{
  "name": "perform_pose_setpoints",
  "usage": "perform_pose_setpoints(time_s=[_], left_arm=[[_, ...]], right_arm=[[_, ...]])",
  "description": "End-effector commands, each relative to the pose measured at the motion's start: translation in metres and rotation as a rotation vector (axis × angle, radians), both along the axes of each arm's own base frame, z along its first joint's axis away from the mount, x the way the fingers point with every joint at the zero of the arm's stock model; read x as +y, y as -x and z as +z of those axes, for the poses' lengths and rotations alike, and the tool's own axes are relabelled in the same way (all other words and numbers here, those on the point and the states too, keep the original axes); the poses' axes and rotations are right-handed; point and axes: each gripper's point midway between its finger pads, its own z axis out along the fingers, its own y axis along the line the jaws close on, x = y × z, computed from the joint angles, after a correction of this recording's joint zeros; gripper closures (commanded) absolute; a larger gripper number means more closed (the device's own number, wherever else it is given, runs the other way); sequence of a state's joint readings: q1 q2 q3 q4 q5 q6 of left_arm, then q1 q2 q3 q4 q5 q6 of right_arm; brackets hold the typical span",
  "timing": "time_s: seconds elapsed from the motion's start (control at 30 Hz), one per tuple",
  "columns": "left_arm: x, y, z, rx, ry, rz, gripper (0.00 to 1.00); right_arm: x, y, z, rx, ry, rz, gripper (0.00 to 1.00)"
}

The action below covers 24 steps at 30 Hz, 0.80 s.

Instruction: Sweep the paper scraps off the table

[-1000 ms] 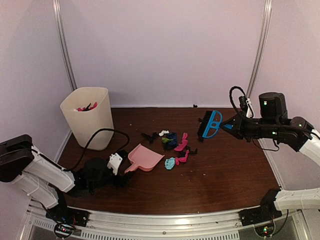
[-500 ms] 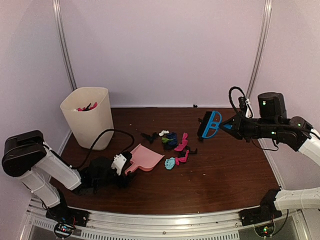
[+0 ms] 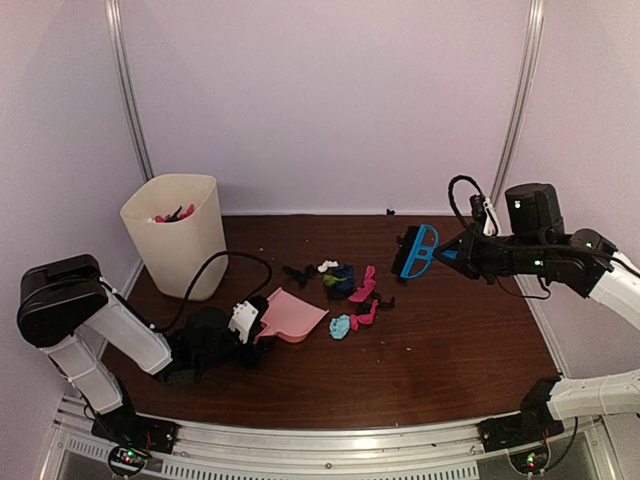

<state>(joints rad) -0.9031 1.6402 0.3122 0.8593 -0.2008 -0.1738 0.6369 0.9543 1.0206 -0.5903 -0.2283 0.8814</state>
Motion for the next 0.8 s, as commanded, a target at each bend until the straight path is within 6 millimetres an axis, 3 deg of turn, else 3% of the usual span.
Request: perform_pose_setpoints(time_s=[0.0, 0.5, 0.77], left_arm=[[-0.008, -0.008, 0.014, -0.027, 0.058, 0.001, 0.46], [-0.006, -0.005, 0.003, 0.015, 0.053, 0.002, 0.49], [-0.008, -0.002, 0.001, 0.024, 0.064, -0.015, 0.56]], right_arm=[[-0.001, -0.008, 0.015, -0.048, 0.000, -0.011, 1.00], [0.003, -0.009, 0.012, -0.041, 0.004, -0.001, 1.00], [0.001, -0.006, 0.015, -0.044, 0.008, 0.001, 1.00]])
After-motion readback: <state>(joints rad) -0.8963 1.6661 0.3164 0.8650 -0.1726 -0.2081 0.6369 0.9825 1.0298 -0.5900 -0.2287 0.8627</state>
